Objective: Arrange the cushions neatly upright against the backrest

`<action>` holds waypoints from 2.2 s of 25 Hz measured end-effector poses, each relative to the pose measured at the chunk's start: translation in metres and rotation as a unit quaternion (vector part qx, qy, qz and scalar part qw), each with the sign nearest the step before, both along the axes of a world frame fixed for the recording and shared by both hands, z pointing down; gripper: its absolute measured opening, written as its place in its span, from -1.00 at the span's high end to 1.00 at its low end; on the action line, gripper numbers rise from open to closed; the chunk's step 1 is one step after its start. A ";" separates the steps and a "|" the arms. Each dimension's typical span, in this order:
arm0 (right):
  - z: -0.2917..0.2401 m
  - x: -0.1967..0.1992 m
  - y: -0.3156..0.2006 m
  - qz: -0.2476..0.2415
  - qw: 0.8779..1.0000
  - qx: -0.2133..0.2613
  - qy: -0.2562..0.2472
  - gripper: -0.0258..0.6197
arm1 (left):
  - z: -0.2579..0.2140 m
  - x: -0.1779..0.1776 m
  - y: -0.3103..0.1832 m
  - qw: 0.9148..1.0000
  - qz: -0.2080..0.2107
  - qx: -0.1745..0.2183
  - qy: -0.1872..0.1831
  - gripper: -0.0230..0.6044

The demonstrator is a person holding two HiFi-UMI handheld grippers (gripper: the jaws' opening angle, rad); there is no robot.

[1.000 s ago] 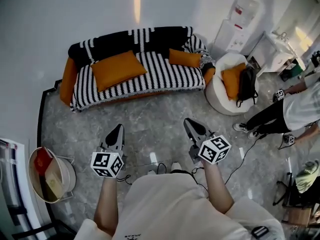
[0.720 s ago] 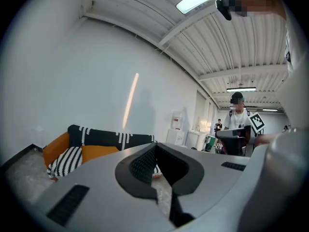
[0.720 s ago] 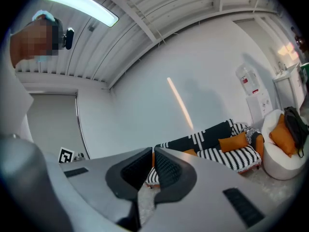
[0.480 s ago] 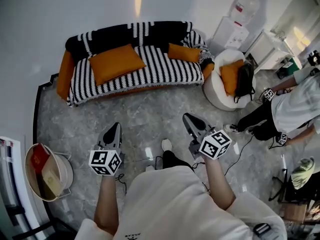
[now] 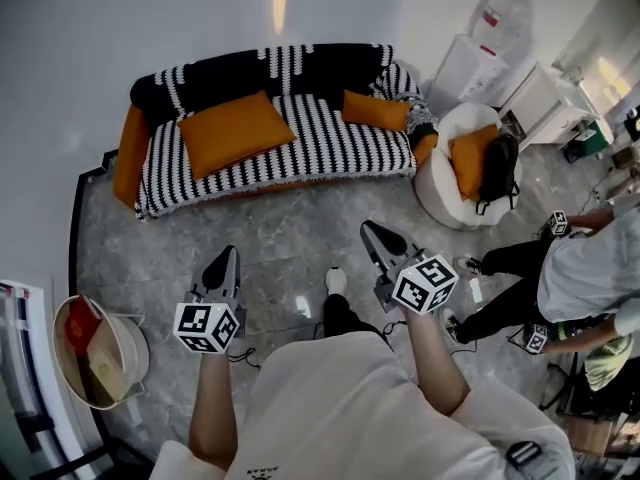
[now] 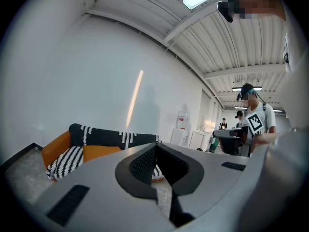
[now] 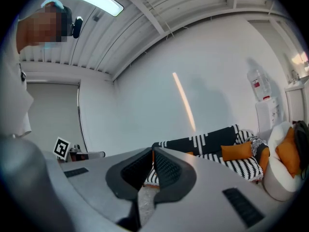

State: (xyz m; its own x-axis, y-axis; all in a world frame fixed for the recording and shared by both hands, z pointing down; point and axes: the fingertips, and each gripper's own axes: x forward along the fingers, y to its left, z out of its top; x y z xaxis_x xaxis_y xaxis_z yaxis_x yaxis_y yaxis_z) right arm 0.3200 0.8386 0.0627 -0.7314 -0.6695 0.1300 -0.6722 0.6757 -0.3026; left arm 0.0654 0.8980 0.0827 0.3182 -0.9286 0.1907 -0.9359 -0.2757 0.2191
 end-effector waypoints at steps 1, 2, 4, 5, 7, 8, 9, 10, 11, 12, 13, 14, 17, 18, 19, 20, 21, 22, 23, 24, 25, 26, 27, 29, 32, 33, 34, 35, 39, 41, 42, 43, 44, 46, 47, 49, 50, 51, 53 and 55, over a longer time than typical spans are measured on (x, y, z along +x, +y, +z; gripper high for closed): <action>0.003 0.003 -0.013 0.005 1.000 0.001 0.005 0.84 | 0.001 0.001 -0.011 1.000 -0.001 -0.001 -0.002 0.87; 0.006 0.007 -0.026 0.009 1.000 0.002 0.010 0.84 | 0.003 0.004 -0.024 1.000 0.000 -0.002 -0.004 0.87; 0.009 0.018 -0.054 0.016 1.000 0.004 0.018 0.84 | 0.004 0.012 -0.051 1.000 0.002 -0.006 -0.010 0.87; 0.010 0.025 -0.068 0.019 1.000 0.004 0.020 0.84 | 0.004 0.017 -0.066 1.000 0.005 -0.008 -0.014 0.87; 0.011 0.039 -0.097 0.024 0.999 0.000 0.022 0.85 | 0.003 0.028 -0.098 1.000 0.008 -0.011 -0.017 0.87; 0.013 0.046 -0.112 0.027 0.999 -0.004 0.023 0.85 | 0.002 0.034 -0.114 1.000 0.009 -0.013 -0.016 0.87; 0.014 0.053 -0.126 0.028 0.999 -0.009 0.024 0.85 | 0.001 0.040 -0.130 1.000 0.010 -0.016 -0.015 0.87; 0.016 0.060 -0.140 0.030 0.999 -0.013 0.024 0.85 | 0.001 0.046 -0.144 1.000 0.011 -0.019 -0.013 0.87; 0.016 0.068 -0.154 0.031 0.999 -0.017 0.024 0.85 | 0.002 0.052 -0.159 1.000 0.011 -0.022 -0.013 0.87; 0.017 0.075 -0.169 0.033 0.999 -0.019 0.023 0.85 | 0.002 0.058 -0.173 1.000 0.011 -0.025 -0.015 0.87; 0.017 0.083 -0.183 0.034 0.999 -0.021 0.022 0.85 | 0.002 0.064 -0.188 0.999 0.010 -0.026 -0.016 0.87; 0.018 0.092 -0.197 0.036 0.999 -0.023 0.022 0.85 | 0.003 0.071 -0.203 0.999 0.009 -0.028 -0.017 0.87; 0.023 0.117 -0.235 0.039 0.998 -0.026 0.028 0.85 | 0.004 0.094 -0.241 0.999 0.009 -0.030 -0.019 0.87; 0.025 0.124 -0.246 0.039 0.998 -0.026 0.029 0.85 | 0.004 0.101 -0.253 0.999 0.011 -0.029 -0.022 0.87; 0.026 0.130 -0.257 0.038 0.999 -0.026 0.029 0.85 | 0.004 0.108 -0.265 0.999 0.012 -0.029 -0.025 0.87; 0.028 0.134 -0.268 0.036 0.999 -0.027 0.028 0.85 | 0.004 0.114 -0.277 0.999 0.013 -0.028 -0.027 0.87; 0.030 0.138 -0.277 0.033 0.999 -0.027 0.027 0.85 | 0.004 0.121 -0.287 0.999 0.013 -0.027 -0.028 0.87; 0.031 0.142 -0.286 0.031 0.999 -0.029 0.025 0.85 | 0.003 0.127 -0.297 0.999 0.013 -0.027 -0.030 0.87; 0.032 0.147 -0.294 0.030 0.999 -0.030 0.023 0.85 | 0.002 0.133 -0.306 0.999 0.014 -0.026 -0.032 0.87; 0.031 0.152 -0.302 0.031 0.999 -0.030 0.022 0.85 | 0.000 0.139 -0.314 0.999 0.015 -0.024 -0.035 0.87; 0.031 0.156 -0.309 0.033 0.999 -0.031 0.020 0.85 | -0.002 0.143 -0.321 0.999 0.015 -0.024 -0.039 0.87; 0.031 0.160 -0.315 0.036 0.999 -0.031 0.018 0.85 | -0.004 0.147 -0.327 0.999 0.016 -0.024 -0.043 0.87; 0.031 0.164 -0.319 0.039 0.999 -0.032 0.015 0.85 | -0.005 0.150 -0.331 0.998 0.018 -0.026 -0.047 0.87; 0.033 0.172 -0.322 0.047 0.998 -0.034 0.008 0.85 | -0.003 0.156 -0.337 0.998 0.026 -0.034 -0.056 0.87; 0.041 0.186 -0.321 0.057 0.998 -0.041 -0.003 0.85 | 0.001 0.169 -0.350 0.996 0.044 -0.042 -0.063 0.87; 0.046 0.191 -0.321 0.060 0.997 -0.044 -0.004 0.85 | 0.003 0.176 -0.356 0.996 0.050 -0.043 -0.063 0.87; 0.052 0.194 -0.321 0.062 0.997 -0.048 -0.003 0.85 | 0.005 0.182 -0.362 0.995 0.057 -0.044 -0.063 0.87; 0.057 0.197 -0.320 0.065 0.997 -0.051 -0.001 0.85 | 0.009 0.189 -0.368 0.995 0.066 -0.045 -0.064 0.87; 0.073 0.204 -0.321 0.087 0.995 -0.053 0.020 0.85 | 0.024 0.214 -0.397 0.990 0.112 -0.054 -0.066 0.87; 0.077 0.210 -0.329 0.098 0.993 -0.056 0.023 0.85 | 0.029 0.226 -0.415 0.988 0.132 -0.055 -0.062 0.87; 0.079 0.213 -0.334 0.106 0.992 -0.058 0.024 0.85 | 0.032 0.232 -0.425 0.987 0.141 -0.056 -0.059 0.87; 0.080 0.217 -0.341 0.113 0.992 -0.059 0.026 0.85 | 0.036 0.237 -0.435 0.985 0.150 -0.057 -0.057 0.87; 0.080 0.222 -0.348 0.121 0.990 -0.059 0.028 0.85 | 0.039 0.242 -0.447 0.984 0.159 -0.058 -0.055 0.87; 0.078 0.230 -0.366 0.137 0.988 -0.060 0.035 0.85 | 0.043 0.251 -0.473 0.981 0.177 -0.057 -0.057 0.87; 0.077 0.234 -0.375 0.143 0.987 -0.060 0.040 0.85 | 0.043 0.254 -0.488 0.980 0.185 -0.055 -0.057 0.87; 0.074 0.239 -0.393 0.152 0.985 -0.060 0.052 0.85 | 0.044 0.256 -0.514 0.978 0.194 -0.051 -0.051 0.87; 0.073 0.240 -0.402 0.157 0.984 -0.060 0.058 0.85 | 0.045 0.255 -0.526 0.978 0.197 -0.051 -0.045 0.87; 0.072 0.241 -0.413 0.163 0.983 -0.060 0.063 0.85 | 0.046 0.253 -0.538 0.978 0.200 -0.053 -0.041 0.87; 0.070 0.242 -0.440 0.175 0.980 -0.060 0.070 0.85 | 0.049 0.248 -0.562 0.976 0.207 -0.059 -0.036 0.87; 0.068 0.243 -0.469 0.187 0.978 -0.062 0.070 0.85 | 0.054 0.245 -0.585 0.973 0.218 -0.066 -0.037 0.87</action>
